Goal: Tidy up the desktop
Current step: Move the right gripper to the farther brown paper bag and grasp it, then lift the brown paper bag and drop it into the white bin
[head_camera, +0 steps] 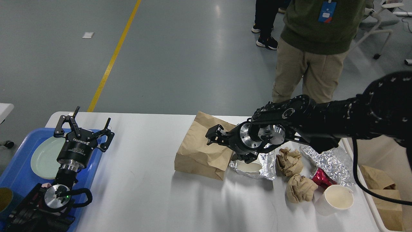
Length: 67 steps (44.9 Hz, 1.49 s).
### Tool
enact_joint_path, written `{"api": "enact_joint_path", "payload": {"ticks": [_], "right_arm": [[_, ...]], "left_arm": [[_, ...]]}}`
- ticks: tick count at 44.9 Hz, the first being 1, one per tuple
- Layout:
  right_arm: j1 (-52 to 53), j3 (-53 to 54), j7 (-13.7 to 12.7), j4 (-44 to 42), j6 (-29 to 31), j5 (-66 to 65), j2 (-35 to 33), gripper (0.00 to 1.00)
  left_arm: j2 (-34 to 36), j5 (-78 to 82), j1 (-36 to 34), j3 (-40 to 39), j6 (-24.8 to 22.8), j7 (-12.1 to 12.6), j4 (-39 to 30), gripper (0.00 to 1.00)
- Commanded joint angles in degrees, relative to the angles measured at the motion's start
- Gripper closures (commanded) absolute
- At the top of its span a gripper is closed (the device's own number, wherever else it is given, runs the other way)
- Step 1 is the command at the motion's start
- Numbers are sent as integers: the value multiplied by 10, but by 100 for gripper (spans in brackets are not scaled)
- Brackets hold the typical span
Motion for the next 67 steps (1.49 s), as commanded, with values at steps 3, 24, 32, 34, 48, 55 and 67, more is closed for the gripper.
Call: {"api": "enact_joint_path", "payload": {"ticks": [3, 24, 32, 34, 48, 55, 67], "right_arm": [[-47, 3, -5, -41, -17, 0, 14, 0], [-121, 45, 3, -116, -66, -1, 46, 2], [-122, 69, 4, -117, -75, -7, 46, 10], [-127, 69, 4, -117, -75, -8, 49, 14], [-146, 71, 3, -115, -74, -5, 58, 100], [-142, 72, -4, -115, -74, 2, 59, 100], [-137, 75, -5, -112, -75, 21, 59, 100]], "left_arm": [[0, 0, 0, -1, 0, 0, -1, 4], [0, 0, 0, -1, 0, 0, -1, 4], [0, 0, 0, 0, 0, 0, -1, 4], [0, 0, 0, 0, 0, 0, 0, 4], [0, 0, 0, 0, 0, 0, 0, 4], [0, 0, 0, 0, 0, 0, -1, 4], [0, 0, 0, -1, 0, 0, 0, 4]]}}
